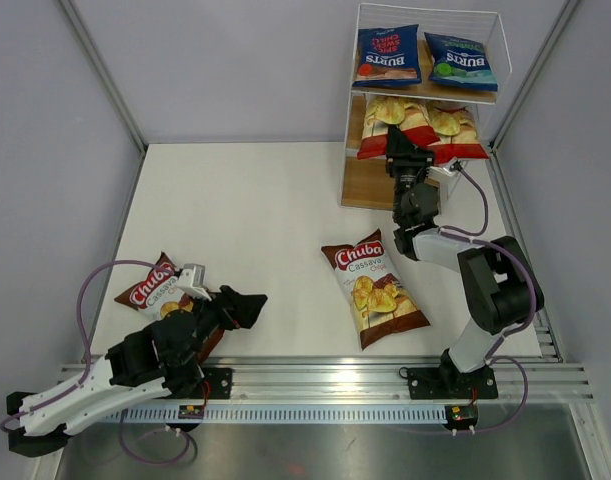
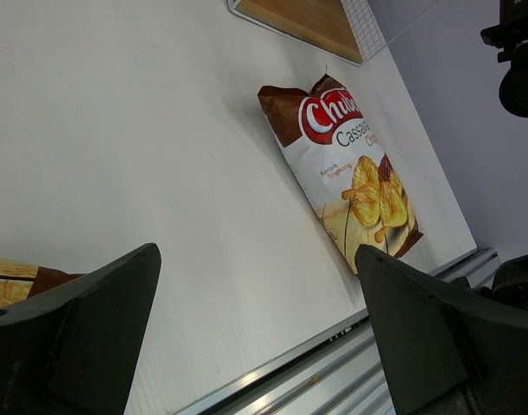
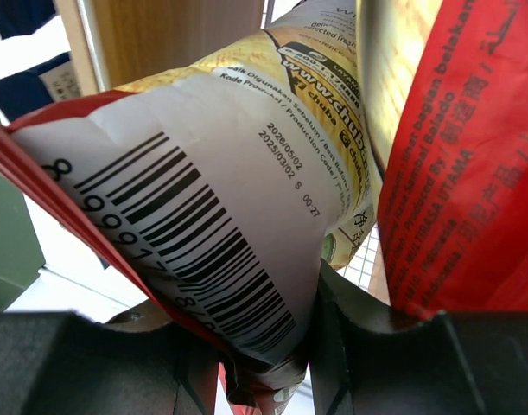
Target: Place and organize the chips bags onto the shelf
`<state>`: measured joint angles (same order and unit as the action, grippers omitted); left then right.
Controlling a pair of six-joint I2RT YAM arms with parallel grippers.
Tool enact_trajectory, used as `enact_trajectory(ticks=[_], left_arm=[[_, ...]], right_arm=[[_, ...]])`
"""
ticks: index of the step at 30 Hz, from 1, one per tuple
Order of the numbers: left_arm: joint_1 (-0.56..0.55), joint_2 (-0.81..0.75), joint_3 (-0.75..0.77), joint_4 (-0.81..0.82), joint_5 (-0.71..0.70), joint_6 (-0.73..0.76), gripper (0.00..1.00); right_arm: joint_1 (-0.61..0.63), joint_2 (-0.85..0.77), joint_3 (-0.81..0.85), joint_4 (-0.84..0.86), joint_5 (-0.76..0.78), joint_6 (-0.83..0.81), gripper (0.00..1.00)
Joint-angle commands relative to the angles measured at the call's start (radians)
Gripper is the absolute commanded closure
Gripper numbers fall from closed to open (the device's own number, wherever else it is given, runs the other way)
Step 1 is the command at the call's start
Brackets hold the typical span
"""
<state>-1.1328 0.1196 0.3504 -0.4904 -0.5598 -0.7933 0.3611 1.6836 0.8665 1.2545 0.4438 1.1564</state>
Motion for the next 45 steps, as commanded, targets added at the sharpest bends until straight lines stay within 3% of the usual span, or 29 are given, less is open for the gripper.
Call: enact_trajectory(ticks=[1, 12, 22, 26, 32, 38, 43, 45], left_arm=[[-0.002, 0.014, -0.001, 0.039, 0.000, 0.031, 0.01], [-0.002, 0.072, -0.011, 0.124, 0.047, 0.066, 0.01], [-0.004, 0.060, 0.001, 0.110, 0.051, 0.088, 0.01], [-0.002, 0.032, 0.002, 0.087, 0.052, 0.077, 0.01], [-0.002, -0.012, -0.010, 0.058, 0.052, 0.054, 0.01], [-0.002, -0.046, -0.024, 0.032, 0.051, 0.040, 0.01], [-0.002, -0.046, -0.027, 0.038, 0.052, 0.037, 0.01], [-0.002, -0.040, -0.033, 0.042, 0.052, 0.034, 0.01]], right_arm=[[0.006, 0.037, 0.084, 0.207, 0.085, -0.035, 0.81], [0.006, 0.165, 0.218, 0.212, 0.087, -0.057, 0.79], [0.036, 0.223, 0.168, 0.210, 0.088, 0.017, 0.67], [0.065, 0.220, 0.131, 0.212, 0.119, 0.040, 0.67], [0.087, 0.203, 0.135, 0.094, 0.179, 0.146, 0.70], [0.088, 0.130, 0.138, -0.171, 0.214, 0.270, 0.65], [0.085, 0.093, 0.118, -0.205, 0.210, 0.301, 0.54], [0.087, 0.082, 0.109, -0.210, 0.187, 0.299, 0.42]])
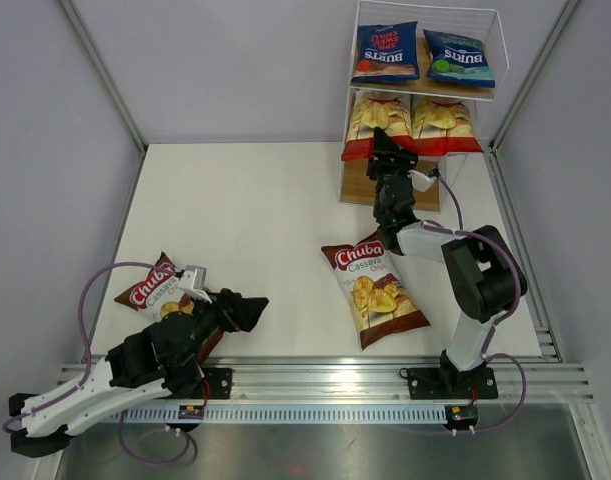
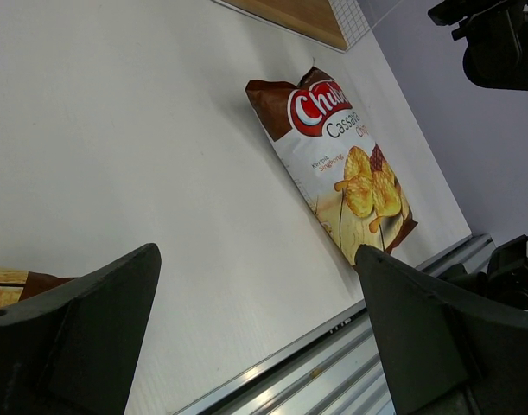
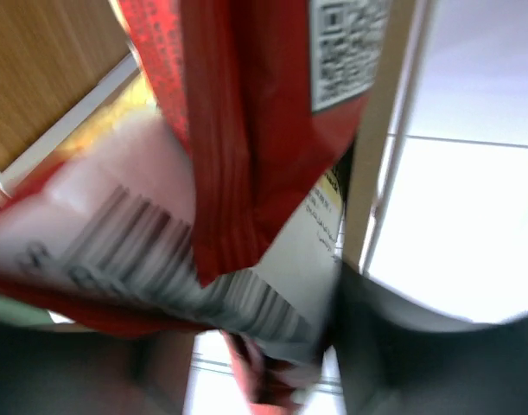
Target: Place and organize the chips bags onto the shelf
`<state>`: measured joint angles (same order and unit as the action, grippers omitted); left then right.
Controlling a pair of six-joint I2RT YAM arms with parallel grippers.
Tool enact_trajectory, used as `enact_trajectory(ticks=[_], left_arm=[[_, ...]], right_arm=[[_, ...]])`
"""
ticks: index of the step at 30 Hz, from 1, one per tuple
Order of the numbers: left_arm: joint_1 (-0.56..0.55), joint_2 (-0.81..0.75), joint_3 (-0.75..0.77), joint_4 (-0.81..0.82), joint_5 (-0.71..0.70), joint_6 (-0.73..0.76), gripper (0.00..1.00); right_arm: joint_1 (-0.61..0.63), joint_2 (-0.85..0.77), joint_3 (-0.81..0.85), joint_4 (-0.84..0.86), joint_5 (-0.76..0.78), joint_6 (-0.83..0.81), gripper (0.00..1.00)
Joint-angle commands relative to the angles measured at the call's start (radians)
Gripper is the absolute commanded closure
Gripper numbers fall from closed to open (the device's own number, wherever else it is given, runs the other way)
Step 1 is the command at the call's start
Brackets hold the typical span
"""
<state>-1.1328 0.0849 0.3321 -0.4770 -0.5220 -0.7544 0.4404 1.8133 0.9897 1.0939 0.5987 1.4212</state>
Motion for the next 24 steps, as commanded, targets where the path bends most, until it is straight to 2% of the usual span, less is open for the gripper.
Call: enact_trajectory(ticks=[1, 2, 4, 9, 11, 19, 22, 24], left_arm=[[-0.002, -0.004, -0.016, 0.031, 0.013, -0.006, 0.01], [-0.002, -0.002, -0.018, 0.028, 0.011, -0.008, 0.01], [-0.002, 0.001, -0.016, 0.023, -0.001, -0.013, 0.01], [-0.004, 0.024, 0.001, -0.008, -0.027, -0.037, 0.01], [-0.002, 0.050, 0.005, -0.006, -0.033, -0.048, 0.01], [-0.004, 0.220, 0.039, 0.081, -0.010, -0.085, 0.01], [-0.004, 0.312, 0.059, 0.146, -0.022, -0.146, 0.01], [-0.004, 0.407, 0.076, 0.166, -0.061, -0.207, 0.01]], right_arm=[[0.008, -0.063, -0.019, -0.054, 0.021, 0.035, 0.33], [0.008, -0.072, -0.029, -0.061, 0.012, 0.035, 0.23], [0.008, -0.091, -0.046, -0.066, -0.002, 0.031, 0.18], [0.008, -0.141, -0.120, -0.055, -0.028, 0.039, 0.16], [0.008, -0.178, -0.147, -0.096, -0.048, 0.044, 0.01], [0.007, -0.391, -0.250, -0.305, -0.095, 0.038, 0.01], [0.006, -0.517, -0.284, -0.478, -0.138, 0.022, 0.01], [0.004, -0.627, -0.307, -0.655, -0.166, -0.026, 0.01]])
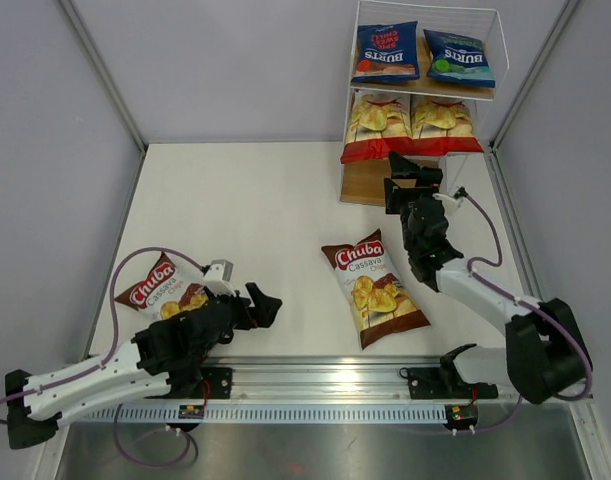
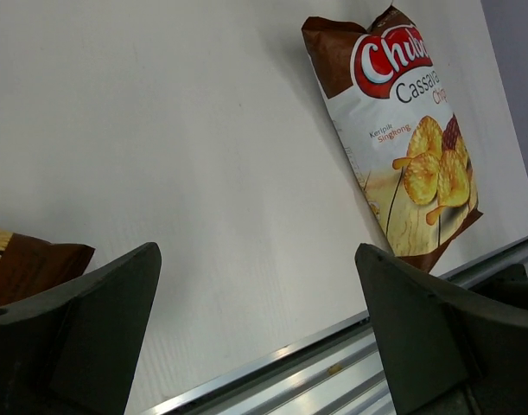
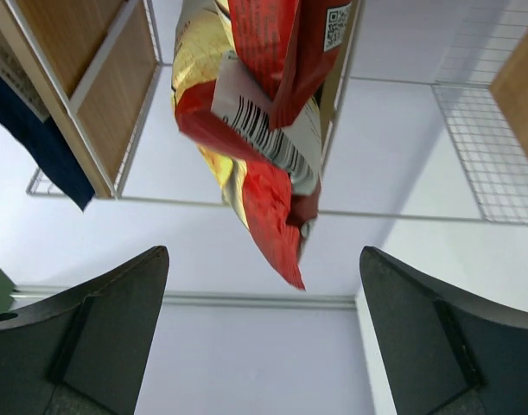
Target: Place and organize the chips bags onto the shelf
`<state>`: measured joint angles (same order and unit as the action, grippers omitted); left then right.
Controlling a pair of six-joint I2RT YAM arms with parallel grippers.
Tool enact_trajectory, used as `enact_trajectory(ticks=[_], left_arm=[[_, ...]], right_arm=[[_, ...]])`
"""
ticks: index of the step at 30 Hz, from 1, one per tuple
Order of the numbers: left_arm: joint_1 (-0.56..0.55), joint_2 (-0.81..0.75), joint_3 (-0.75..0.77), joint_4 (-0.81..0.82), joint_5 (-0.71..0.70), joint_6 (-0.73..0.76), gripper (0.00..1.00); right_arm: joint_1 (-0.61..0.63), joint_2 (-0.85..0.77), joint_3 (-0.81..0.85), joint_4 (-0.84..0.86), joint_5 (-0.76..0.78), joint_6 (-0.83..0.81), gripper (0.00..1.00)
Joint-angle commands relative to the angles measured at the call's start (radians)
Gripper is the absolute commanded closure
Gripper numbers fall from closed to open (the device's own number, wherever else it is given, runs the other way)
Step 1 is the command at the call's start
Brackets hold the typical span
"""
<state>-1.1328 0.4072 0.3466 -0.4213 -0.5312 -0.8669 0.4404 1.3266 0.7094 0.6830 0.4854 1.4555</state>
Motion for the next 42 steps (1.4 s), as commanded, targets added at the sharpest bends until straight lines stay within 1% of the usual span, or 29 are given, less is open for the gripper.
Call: enact_trajectory(ticks=[1, 2, 3, 4, 5, 6, 7, 8, 9, 10, 11, 12, 13, 14, 15, 16, 17, 19, 20, 22, 23, 26, 27, 30, 37, 41, 42], left_arm=[[-0.002, 0.117, 0.071, 0.110, -0.062, -0.157, 0.01], [-0.002, 0.155, 0.089, 0.142, -0.065, -0.173, 0.01], [-0.002, 0.223, 0.097, 0.171, -0.062, -0.179, 0.01], [-0.002, 0.261, 0.103, 0.205, -0.046, -0.176, 0.01], [-0.001, 0.293, 0.114, 0.284, -0.033, -0.173, 0.01], [-0.001, 0.367, 0.121, 0.323, -0.007, -0.169, 0.01], [-0.001, 0.402, 0.130, 0.358, 0.003, -0.167, 0.01], [-0.001, 0.436, 0.149, 0.415, 0.014, -0.172, 0.01], [0.001, 0.476, 0.161, 0.449, 0.032, -0.172, 0.01], [0.002, 0.542, 0.169, 0.476, 0.042, -0.173, 0.01], [0.007, 0.579, 0.179, 0.545, 0.057, -0.172, 0.01], [0.019, 0.609, 0.184, 0.594, 0.106, -0.158, 0.01], [0.027, 0.678, 0.189, 0.637, 0.129, -0.147, 0.01], [0.039, 0.712, 0.193, 0.707, 0.154, -0.153, 0.01], [0.066, 0.746, 0.199, 0.748, 0.221, -0.164, 0.01], [0.082, 0.821, 0.201, 0.797, 0.259, -0.165, 0.01], [0.093, 0.855, 0.204, 0.887, 0.293, -0.165, 0.01], [0.111, 0.924, 0.219, 0.953, 0.338, -0.162, 0.01], [0.114, 0.987, 0.227, 0.999, 0.349, -0.162, 0.01], [0.126, 1.042, 0.253, 1.039, 0.376, -0.173, 0.01], [0.131, 1.100, 0.258, 1.103, 0.394, -0.173, 0.01], [0.140, 1.180, 0.285, 1.170, 0.410, -0.202, 0.01], [0.146, 1.231, 0.290, 1.184, 0.421, -0.216, 0.01], [0.151, 1.312, 0.292, 1.268, 0.435, -0.259, 0.01], [0.153, 1.449, 0.313, 1.320, 0.413, -0.320, 0.01], [0.153, 1.522, 0.299, 1.490, 0.424, -0.317, 0.01], [0.153, 1.539, 0.283, 1.538, 0.433, -0.316, 0.03]], right_arm=[[0.004, -0.179, -0.048, -0.304, -0.057, -0.082, 0.00], [0.003, -0.220, -0.062, -0.383, -0.060, -0.108, 0.01], [0.003, -0.262, -0.077, -0.411, -0.071, -0.189, 0.01], [0.001, -0.347, -0.105, -0.442, -0.077, -0.232, 0.01], [0.000, -0.392, -0.113, -0.501, -0.088, -0.286, 0.01], [-0.002, -0.477, -0.116, -0.545, -0.117, -0.407, 0.01], [-0.002, -0.518, -0.107, -0.601, -0.131, -0.459, 0.01], [-0.003, -0.558, -0.097, -0.732, -0.158, -0.550, 0.01], [-0.003, -0.631, -0.090, -0.793, -0.177, -0.590, 0.01], [-0.002, -0.667, -0.077, -0.841, -0.201, -0.634, 0.01], [-0.003, -0.700, -0.071, -0.925, -0.275, -0.712, 0.01], [-0.003, -0.757, -0.064, -0.972, -0.306, -0.742, 0.01], [-0.002, -0.785, -0.048, -1.019, -0.336, -0.762, 0.01], [-0.003, -0.809, -0.044, -1.095, -0.405, -0.808, 0.01], [-0.002, -0.854, -0.034, -1.134, -0.438, -0.829, 0.01], [-0.003, -0.875, -0.016, -1.177, -0.462, -0.842, 0.01], [-0.003, -0.898, -0.008, -1.241, -0.520, -0.857, 0.01], [-0.003, -0.969, 0.002, -1.283, -0.585, -0.870, 0.00], [-0.003, -0.990, 0.005, -1.315, -0.629, -0.867, 0.01], [-0.002, -1.053, 0.009, -1.343, -0.662, -0.857, 0.01], [-0.002, -1.091, 0.007, -1.364, -0.686, -0.851, 0.01], [-0.003, -1.129, 0.005, -1.407, -0.709, -0.847, 0.01], [-0.002, -1.144, 0.007, -1.418, -0.709, -0.845, 0.01], [-0.003, -1.172, 0.019, -1.433, -0.725, -0.824, 0.01], [-0.003, -1.173, 0.071, -1.410, -0.788, -0.794, 0.01], [-0.002, -1.175, 0.067, -1.402, -0.788, -0.787, 0.01], [-0.002, -1.176, 0.058, -1.396, -0.788, -0.782, 0.01]])
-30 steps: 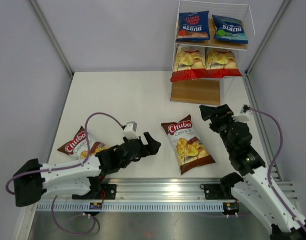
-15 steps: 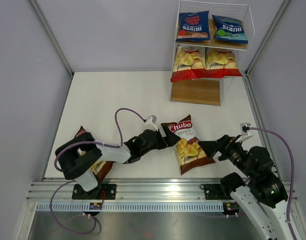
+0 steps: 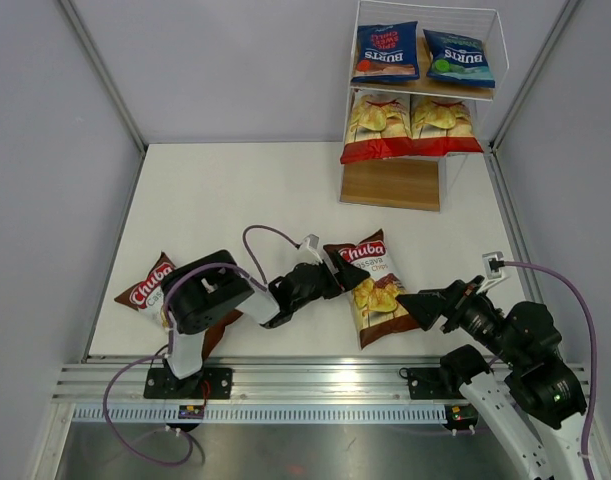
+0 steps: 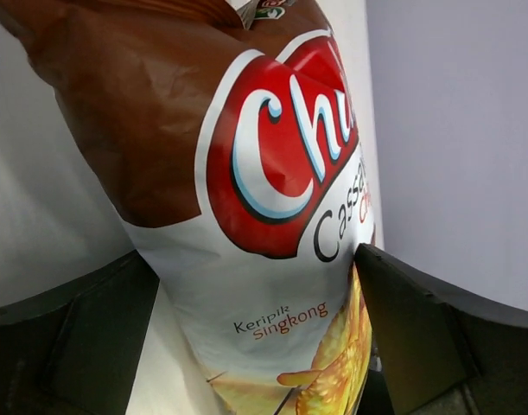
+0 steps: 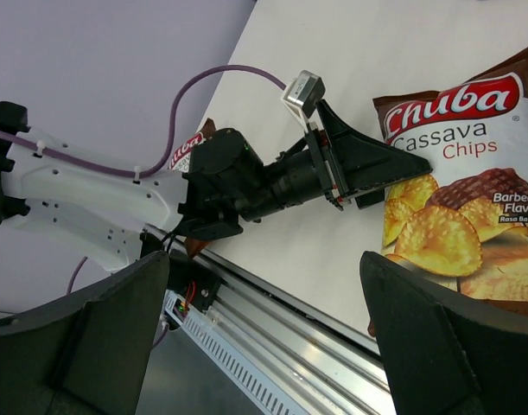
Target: Place and organize the chips bags onto the shelf
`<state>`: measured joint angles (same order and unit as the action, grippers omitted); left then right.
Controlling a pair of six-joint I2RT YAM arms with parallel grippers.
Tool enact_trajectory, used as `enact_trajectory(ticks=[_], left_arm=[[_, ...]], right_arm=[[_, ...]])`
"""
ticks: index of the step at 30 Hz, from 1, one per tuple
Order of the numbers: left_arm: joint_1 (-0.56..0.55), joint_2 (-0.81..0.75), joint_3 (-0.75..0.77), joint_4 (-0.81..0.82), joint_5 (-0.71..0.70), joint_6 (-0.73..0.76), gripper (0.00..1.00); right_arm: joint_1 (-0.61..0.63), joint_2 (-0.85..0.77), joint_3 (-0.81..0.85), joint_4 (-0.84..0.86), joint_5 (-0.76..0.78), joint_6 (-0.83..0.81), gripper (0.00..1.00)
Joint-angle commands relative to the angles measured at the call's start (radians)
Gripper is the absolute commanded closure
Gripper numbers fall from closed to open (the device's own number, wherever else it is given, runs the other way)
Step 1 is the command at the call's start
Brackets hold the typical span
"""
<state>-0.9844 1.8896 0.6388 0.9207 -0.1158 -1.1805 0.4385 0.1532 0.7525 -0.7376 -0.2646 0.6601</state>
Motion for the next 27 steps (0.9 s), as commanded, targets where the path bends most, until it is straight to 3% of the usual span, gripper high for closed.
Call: enact_trajectory(ticks=[1, 4, 5, 14, 21, 27], left_arm=[[0.004, 0.074, -0.017, 0.290, 0.021, -0.005, 0.08], [0.004, 0.147, -0.034, 0.438, 0.022, -0.025, 0.20], [0.004, 0.169, -0.037, 0.460, 0.022, -0.033, 0.30], [0.006, 0.057, -0.194, 0.540, -0.105, -0.028, 0.57], [0.016, -0.173, -0.350, 0.535, -0.217, -0.018, 0.62], [0.023, -0.392, -0.430, 0.506, -0.291, -0.018, 0.62]], right_arm=[[-0.001, -0.006, 0.007, 0.036, -0.038, 0.022, 0.01], [-0.001, -0.006, -0.016, 0.066, -0.039, 0.038, 0.00], [-0.001, -0.004, -0.021, 0.070, -0.041, 0.044, 0.01], [0.000, -0.012, -0.084, 0.081, -0.038, 0.050, 0.00], [0.000, -0.027, -0.241, 0.181, -0.031, 0.150, 0.01], [0.000, -0.056, -0.453, 0.380, -0.044, 0.367, 0.00]])
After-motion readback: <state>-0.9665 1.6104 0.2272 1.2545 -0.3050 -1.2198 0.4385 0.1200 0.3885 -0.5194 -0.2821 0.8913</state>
